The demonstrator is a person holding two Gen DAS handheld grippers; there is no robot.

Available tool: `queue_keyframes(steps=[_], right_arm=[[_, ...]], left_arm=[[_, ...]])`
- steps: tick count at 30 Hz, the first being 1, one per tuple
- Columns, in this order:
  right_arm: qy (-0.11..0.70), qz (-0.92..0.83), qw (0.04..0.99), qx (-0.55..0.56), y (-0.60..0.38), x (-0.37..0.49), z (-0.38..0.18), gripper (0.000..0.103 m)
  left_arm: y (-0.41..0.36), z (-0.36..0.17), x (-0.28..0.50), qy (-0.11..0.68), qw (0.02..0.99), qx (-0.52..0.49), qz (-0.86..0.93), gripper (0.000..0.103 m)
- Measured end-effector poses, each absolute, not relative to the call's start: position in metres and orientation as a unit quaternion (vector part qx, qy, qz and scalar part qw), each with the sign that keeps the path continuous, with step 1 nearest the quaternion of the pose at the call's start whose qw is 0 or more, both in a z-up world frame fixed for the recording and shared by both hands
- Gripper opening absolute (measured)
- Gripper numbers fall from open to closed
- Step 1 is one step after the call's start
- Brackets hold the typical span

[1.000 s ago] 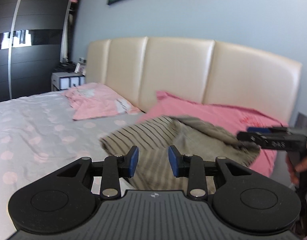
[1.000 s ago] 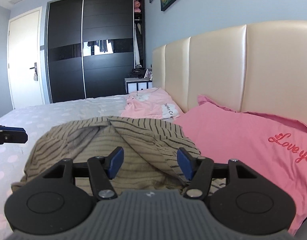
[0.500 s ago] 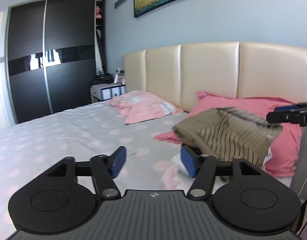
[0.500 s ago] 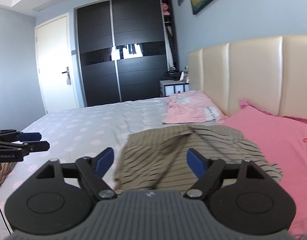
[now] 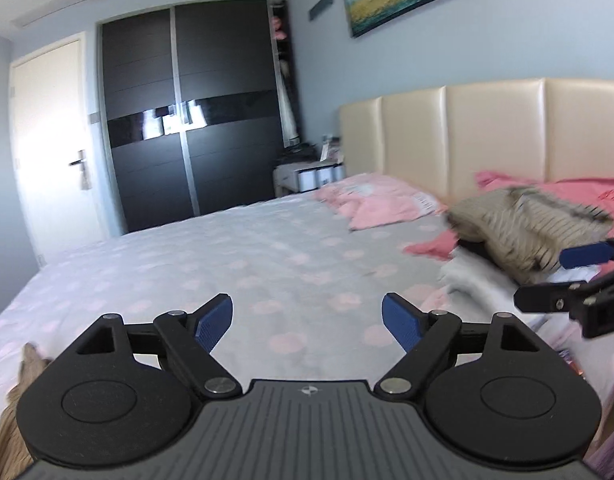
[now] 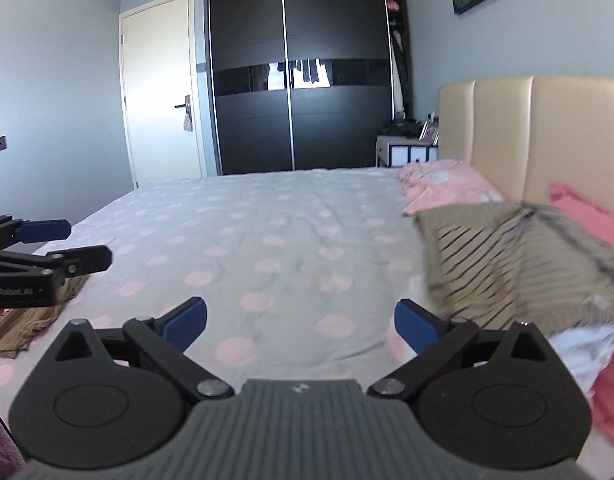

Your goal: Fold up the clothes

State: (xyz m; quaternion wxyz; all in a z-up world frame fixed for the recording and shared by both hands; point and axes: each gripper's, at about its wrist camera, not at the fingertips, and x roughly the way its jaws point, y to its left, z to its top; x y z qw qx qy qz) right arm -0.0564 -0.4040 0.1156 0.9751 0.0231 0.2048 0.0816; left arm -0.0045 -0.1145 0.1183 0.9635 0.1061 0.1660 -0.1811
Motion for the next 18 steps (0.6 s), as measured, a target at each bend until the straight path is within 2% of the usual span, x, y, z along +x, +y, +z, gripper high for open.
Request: queue_keyframes(steps=[9, 18], right_arm=[[0.217, 0.068, 0.974, 0.010, -0.320, -0.063, 0.066, 0.101], [0.197, 0.051, 0.979, -0.032, -0.270, -0.072, 0.025, 0.101]], left_arm=[[-0.067, 0.080, -0.026, 0.169, 0.974, 0.086, -0.123, 0.082], [-0.030, 0.044, -0.024, 0.197, 0.977, 0.049, -0.069, 0.082]])
